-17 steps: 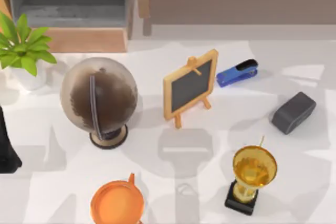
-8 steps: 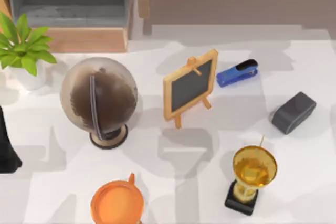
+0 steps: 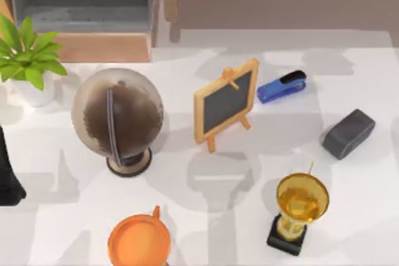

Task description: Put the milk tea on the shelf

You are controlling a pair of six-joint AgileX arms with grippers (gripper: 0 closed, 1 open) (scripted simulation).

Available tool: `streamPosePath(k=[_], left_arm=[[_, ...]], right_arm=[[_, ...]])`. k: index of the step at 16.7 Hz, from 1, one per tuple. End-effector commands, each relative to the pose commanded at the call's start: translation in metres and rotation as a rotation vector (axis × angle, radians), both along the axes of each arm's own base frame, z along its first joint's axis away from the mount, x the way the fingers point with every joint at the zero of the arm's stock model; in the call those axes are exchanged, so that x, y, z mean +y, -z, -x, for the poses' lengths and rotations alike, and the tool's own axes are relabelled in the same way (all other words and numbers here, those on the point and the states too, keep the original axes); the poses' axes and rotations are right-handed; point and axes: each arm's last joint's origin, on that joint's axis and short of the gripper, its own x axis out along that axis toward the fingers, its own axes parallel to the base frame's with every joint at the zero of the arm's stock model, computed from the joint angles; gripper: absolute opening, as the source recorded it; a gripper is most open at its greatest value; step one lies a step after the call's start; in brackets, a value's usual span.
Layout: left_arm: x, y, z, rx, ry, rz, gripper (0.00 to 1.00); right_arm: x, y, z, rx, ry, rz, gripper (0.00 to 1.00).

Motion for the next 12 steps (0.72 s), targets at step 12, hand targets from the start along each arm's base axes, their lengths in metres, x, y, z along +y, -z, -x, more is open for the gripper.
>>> streamPosePath(k=[12], left_arm=[[0.0, 0.0, 0.0, 0.0, 0.0, 0.0, 1.0]], right_arm=[[0.001, 0.017, -0.024, -0.001, -0.001, 0.002, 0.15]])
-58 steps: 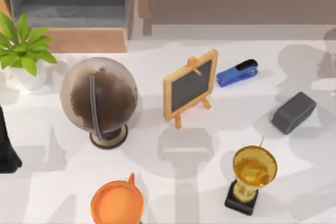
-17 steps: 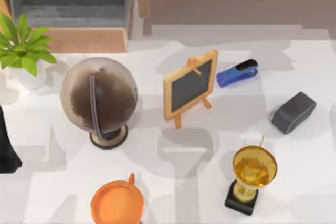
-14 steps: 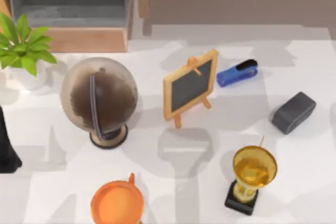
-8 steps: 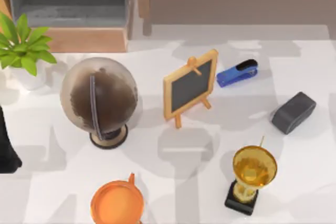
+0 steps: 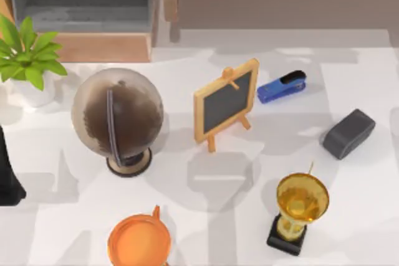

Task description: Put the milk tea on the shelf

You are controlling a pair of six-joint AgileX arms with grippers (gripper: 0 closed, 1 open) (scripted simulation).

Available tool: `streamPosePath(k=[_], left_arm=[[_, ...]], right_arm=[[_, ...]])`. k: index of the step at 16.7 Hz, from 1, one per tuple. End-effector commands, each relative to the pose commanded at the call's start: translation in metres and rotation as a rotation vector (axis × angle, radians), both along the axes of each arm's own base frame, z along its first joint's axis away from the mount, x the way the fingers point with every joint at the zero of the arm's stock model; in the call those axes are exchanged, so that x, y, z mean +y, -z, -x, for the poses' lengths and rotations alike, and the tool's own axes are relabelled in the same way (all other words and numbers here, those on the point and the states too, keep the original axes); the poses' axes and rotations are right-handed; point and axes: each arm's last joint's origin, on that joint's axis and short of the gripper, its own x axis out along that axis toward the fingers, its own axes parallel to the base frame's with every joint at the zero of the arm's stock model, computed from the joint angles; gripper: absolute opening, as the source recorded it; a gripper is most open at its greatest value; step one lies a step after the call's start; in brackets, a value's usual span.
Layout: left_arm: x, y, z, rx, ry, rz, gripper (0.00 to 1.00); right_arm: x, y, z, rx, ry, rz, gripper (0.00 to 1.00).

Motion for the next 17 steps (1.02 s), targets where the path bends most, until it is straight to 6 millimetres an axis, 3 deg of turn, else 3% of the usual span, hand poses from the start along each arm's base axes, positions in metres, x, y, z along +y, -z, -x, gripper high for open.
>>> streamPosePath(k=[11, 17], left_arm=[[0.0, 0.0, 0.0, 0.0, 0.0, 0.0, 1.0], [0.0, 0.0, 0.0, 0.0, 0.0, 0.0, 1.0]], right_arm=[[0.0, 0.0, 0.0, 0.0, 0.0, 0.0, 0.98], [0.0, 0.0, 0.0, 0.0, 0.0, 0.0, 1.0]])
